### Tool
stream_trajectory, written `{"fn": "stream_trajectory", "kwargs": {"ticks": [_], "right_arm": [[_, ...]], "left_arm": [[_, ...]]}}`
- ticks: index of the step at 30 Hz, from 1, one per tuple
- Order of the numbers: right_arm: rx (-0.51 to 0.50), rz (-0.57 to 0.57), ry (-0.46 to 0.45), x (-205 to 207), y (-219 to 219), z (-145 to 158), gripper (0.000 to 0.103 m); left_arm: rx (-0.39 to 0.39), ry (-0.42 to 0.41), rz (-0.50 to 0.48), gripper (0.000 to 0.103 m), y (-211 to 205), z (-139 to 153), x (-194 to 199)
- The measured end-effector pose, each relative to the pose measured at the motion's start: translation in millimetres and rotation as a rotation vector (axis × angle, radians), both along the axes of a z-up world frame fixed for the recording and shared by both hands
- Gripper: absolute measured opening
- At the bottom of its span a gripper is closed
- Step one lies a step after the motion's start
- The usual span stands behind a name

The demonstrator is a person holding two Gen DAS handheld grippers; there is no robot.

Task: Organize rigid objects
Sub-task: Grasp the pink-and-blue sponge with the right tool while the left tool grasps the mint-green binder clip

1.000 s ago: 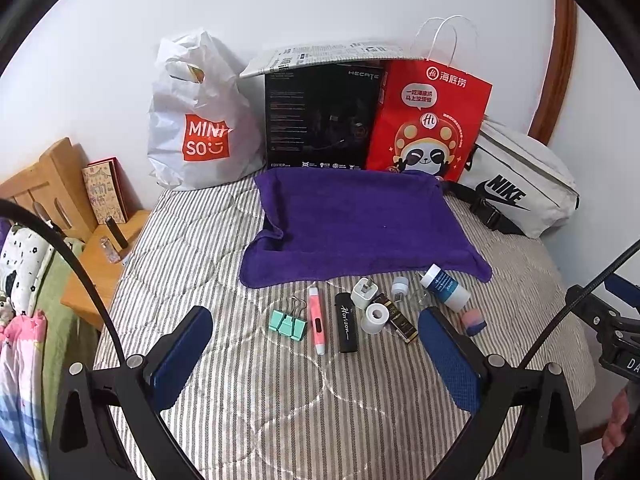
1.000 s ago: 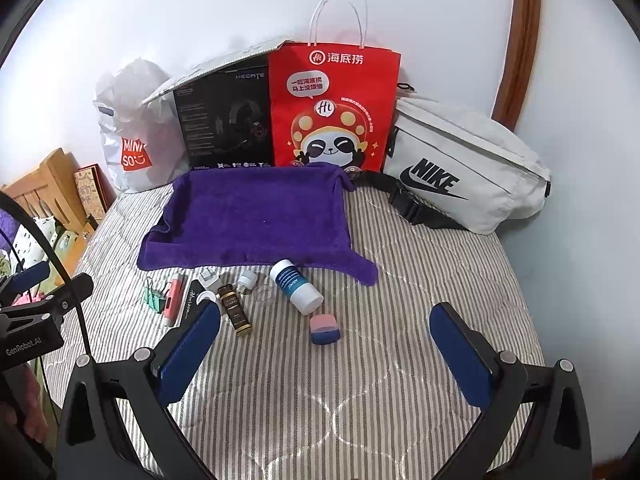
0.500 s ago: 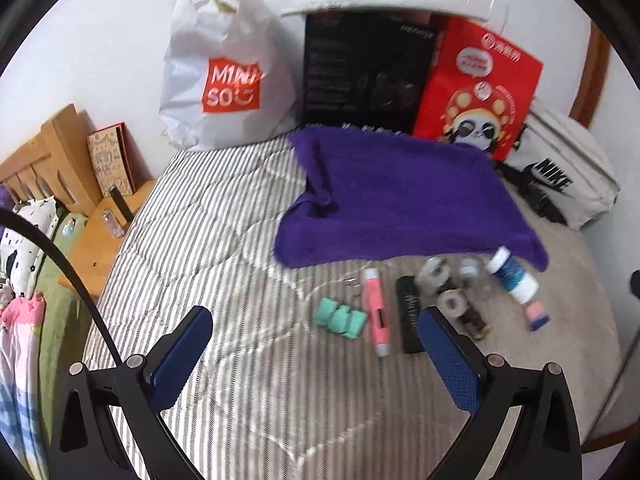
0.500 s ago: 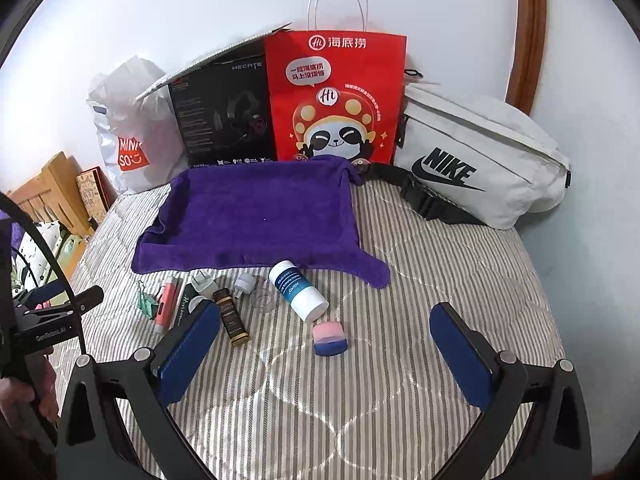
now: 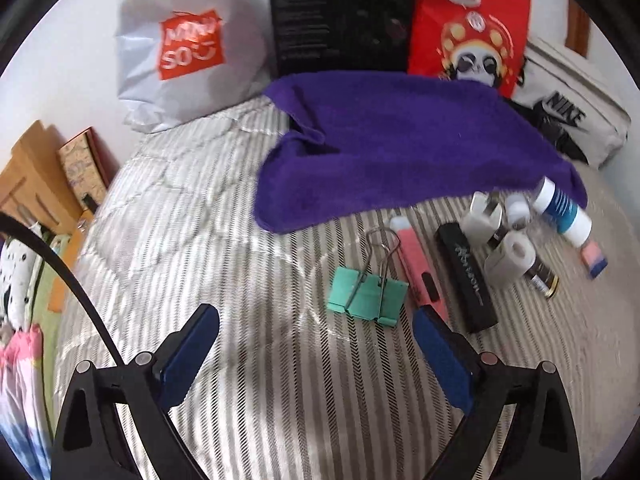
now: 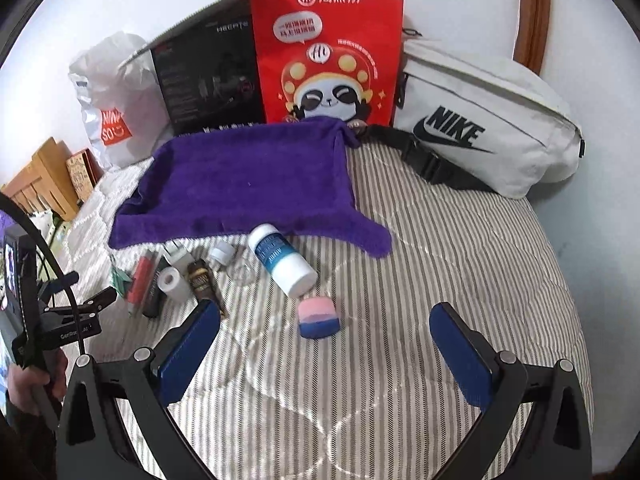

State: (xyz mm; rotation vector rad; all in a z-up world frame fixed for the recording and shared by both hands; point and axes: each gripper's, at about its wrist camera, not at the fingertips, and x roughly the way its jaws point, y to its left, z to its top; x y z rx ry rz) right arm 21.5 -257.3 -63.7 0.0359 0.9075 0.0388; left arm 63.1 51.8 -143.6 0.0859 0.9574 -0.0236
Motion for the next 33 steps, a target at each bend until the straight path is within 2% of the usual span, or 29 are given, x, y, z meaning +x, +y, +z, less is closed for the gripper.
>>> {"fn": "stream_trajectory", "kwargs": {"ticks": [4,8,12,18,19,23,28,33], "right_arm": [[0.001,-0.017,0.024,1,-5,-11,0.103],[0.015,-0.015,0.028,4,-7,-20,0.103],[0.021,0.008,0.029,6,-6,-24,0.099],[0.043,0.045,0.018,9,-4,-26,0.093],[0.043,0.049,0.018,9,-4,-27,0.092],[0.056,0.061,0.010,7,-10,-30,0.092],[0.075,0.083,0.027,8,-19,-42,0.089],[0.110,0.108,0.048,16,-17,-62,0.079]], "left_arm": [[-0.006,0.000,-0.056,0.094,-2,-10,6],[-0.021,-0.035,-0.097,0.089,-4,-14,8],[-0.064,-0.043,-0.119,0.073,-1,-15,7],[-0.059,-0.055,-0.151,0.049,-7,-11,3],[-0.062,-0.056,-0.159,0.041,-9,-11,2],[-0.045,-0.060,-0.157,0.041,-14,-10,-1],[-0.070,-0.055,-0.156,0.041,-11,-10,1],[-0.075,-0.053,-0.157,0.041,-10,-11,0]]}}
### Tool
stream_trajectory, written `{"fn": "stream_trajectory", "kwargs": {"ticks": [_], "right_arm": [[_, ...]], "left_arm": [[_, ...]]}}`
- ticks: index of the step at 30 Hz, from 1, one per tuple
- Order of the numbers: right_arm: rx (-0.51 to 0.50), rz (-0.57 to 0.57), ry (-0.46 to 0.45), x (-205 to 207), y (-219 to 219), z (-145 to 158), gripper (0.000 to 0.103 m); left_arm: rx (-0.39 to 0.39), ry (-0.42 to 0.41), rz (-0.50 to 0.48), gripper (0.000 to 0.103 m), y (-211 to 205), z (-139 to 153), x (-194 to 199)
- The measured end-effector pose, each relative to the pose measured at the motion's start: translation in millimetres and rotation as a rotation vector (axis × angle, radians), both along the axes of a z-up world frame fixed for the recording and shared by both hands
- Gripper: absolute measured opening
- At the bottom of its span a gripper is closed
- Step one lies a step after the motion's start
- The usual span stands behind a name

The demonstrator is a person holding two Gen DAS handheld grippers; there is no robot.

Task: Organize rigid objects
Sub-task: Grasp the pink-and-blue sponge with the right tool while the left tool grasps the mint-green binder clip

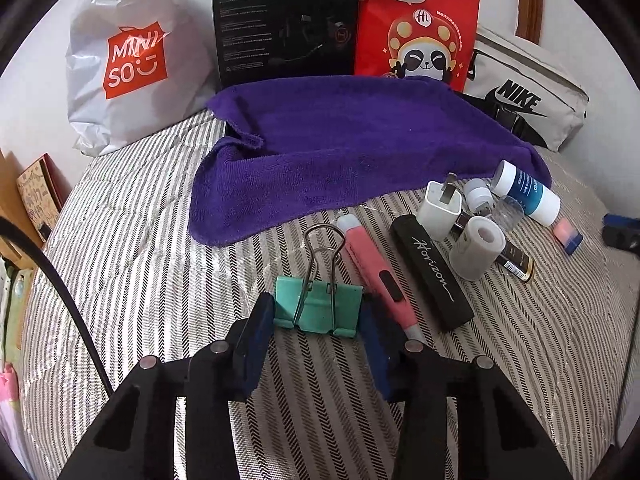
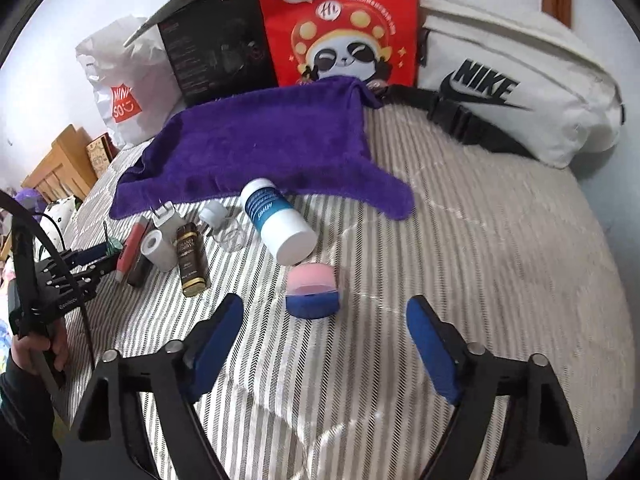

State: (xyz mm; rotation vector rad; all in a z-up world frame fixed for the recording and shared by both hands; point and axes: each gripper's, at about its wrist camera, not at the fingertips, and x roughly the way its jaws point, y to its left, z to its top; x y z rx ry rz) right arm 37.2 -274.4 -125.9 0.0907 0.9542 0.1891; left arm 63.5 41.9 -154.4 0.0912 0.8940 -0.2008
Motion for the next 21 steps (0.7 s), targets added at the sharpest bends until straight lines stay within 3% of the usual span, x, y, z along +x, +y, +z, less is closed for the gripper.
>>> {"fn": "stream_trajectory", "kwargs": {"ticks": [3,5,13,21], "right_arm": [[-0.002,0.031,0.026,12,6,-18,0.060],[-0.027,0.040,0.035,18,10,-28,0.055],[-0.144,0.076,-0.026,22,29,-39,0.055],[-0.123,0.052,-0.036,23,26,-38,0.055]], "left_arm": [[-0.001,0.000,0.000,0.041,0,0,0],[0.001,0.000,0.000,0.041,-1,0,0],[-0.005,0.002,0.000,0.041,0,0,0],[-0.001,0.001,0.000,0.041,0,0,0]]}}
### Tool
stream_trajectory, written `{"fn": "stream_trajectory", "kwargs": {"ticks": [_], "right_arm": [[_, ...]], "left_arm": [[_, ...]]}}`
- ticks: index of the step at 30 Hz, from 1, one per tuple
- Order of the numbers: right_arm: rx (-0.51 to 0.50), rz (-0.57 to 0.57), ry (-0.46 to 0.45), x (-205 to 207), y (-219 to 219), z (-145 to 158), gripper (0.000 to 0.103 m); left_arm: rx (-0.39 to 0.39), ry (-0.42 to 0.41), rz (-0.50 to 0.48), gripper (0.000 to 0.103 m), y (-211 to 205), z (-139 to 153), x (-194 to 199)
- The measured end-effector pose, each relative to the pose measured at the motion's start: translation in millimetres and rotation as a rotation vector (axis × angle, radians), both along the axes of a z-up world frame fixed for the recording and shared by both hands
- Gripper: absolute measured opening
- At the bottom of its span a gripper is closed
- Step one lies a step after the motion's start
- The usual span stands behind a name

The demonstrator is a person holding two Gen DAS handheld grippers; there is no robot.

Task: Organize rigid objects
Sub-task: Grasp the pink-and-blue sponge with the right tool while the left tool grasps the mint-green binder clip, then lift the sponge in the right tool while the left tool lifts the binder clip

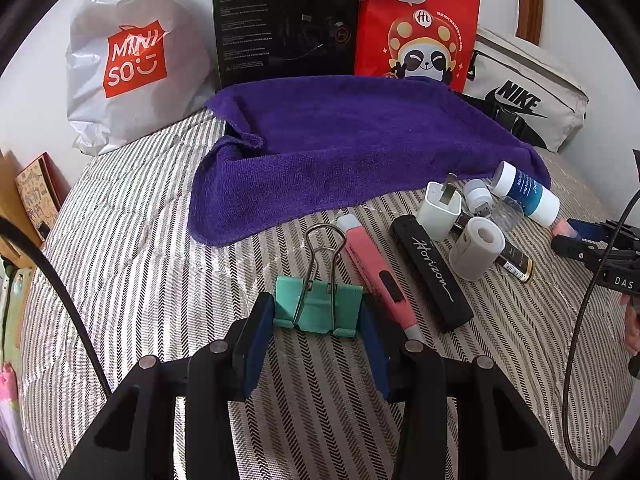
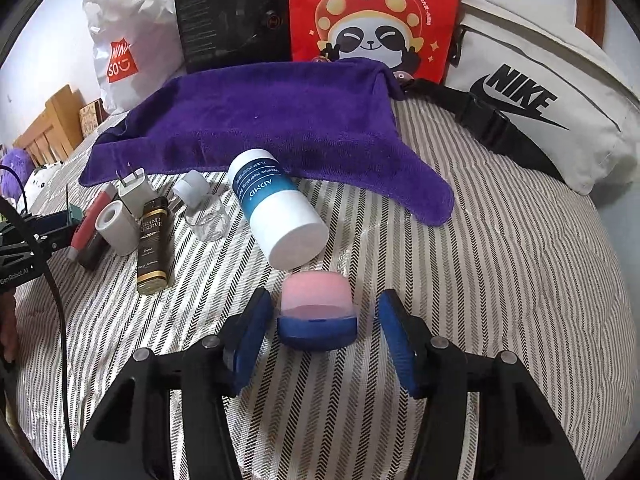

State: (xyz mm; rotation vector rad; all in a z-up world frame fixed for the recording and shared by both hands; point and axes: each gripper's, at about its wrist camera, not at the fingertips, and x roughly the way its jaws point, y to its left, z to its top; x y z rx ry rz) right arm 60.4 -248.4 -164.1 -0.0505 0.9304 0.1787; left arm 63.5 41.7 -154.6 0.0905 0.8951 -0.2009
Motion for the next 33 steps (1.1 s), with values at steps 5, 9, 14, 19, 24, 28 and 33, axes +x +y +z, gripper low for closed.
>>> {"fn": "stream_trajectory", "kwargs": {"ticks": [5,9,14,19,24,28,33], "right_arm": [[-0.006,0.005,0.024,0,3,3,0.037],[0.022,0.002,0.053,2,-1,5,0.037],[0.070,-0.014,0.079,1,-12,12,0.037],[0.107,-0.035,0.074,1,-25,23,0.037],[0.127,-0.045,0.060,7,-32,36,0.037],[0.113,-0.029,0.034,14,-32,48,0.037],[0.117,-0.025,0.013,30,-31,62,0.037]], "left_arm": [[0.004,-0.003,-0.001,0.041,0,1,0],[0.000,0.005,0.005,0.041,0,2,0],[0.004,0.021,0.011,0.041,3,6,-2],[-0.037,0.029,0.041,0.041,13,16,-4],[-0.065,0.014,0.055,0.041,20,29,-2],[-0.097,0.004,0.067,0.040,25,40,3],[-0.140,0.010,0.085,0.022,31,48,22]]}}
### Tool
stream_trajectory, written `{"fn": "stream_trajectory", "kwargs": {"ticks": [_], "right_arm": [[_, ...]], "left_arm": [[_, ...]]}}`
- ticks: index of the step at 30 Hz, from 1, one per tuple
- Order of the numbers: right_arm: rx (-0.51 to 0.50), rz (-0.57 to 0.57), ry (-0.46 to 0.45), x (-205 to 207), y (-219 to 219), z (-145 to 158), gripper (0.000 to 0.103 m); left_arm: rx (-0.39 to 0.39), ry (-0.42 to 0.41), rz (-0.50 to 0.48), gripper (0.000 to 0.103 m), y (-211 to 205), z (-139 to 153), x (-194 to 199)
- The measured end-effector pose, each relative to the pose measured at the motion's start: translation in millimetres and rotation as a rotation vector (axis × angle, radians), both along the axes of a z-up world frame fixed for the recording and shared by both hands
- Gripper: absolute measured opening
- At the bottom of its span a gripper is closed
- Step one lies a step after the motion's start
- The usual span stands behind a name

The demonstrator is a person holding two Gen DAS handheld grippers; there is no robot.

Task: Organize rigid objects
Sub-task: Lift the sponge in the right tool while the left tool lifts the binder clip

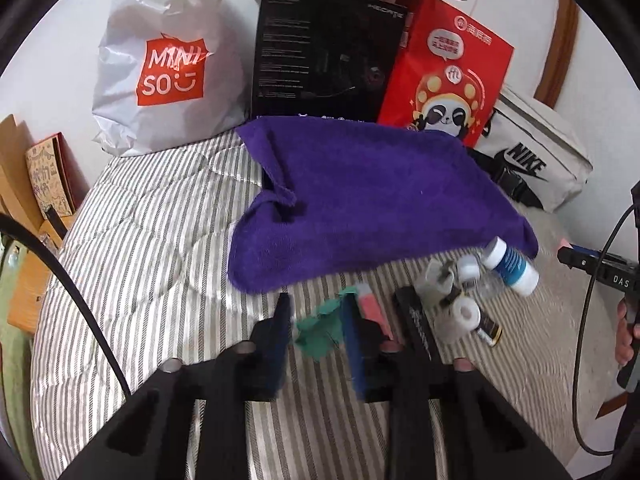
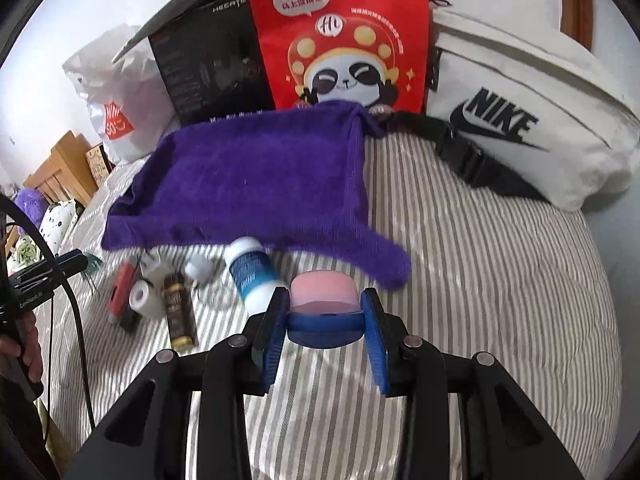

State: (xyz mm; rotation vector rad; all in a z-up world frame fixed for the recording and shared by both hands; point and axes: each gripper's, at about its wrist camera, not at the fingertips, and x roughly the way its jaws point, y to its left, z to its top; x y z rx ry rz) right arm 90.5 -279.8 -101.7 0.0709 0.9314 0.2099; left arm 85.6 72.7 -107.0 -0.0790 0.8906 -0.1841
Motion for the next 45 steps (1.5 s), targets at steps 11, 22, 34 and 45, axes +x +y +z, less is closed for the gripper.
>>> {"fn": "stream_trajectory", "kwargs": {"ticks": [11,22,34,45], "right_arm": [[-0.011,0.036,0.001,8,8,-3,0.037],[-0.002,0.012,0.018,3,-1,-8,0.037],[0.009,0.015,0.017,3,-3,-8,0.037],[0.016,-0.003,0.029,4,-10,-10,0.037]], "left_arm": [[0.016,0.064,-0.064,0.037,-12,-25,9],[0.045,0.069,-0.092,0.037,-25,-34,23],[0.126,0.110,-0.144,0.042,-37,-43,40],[0.118,0.084,-0.128,0.036,-33,-41,35]]}}
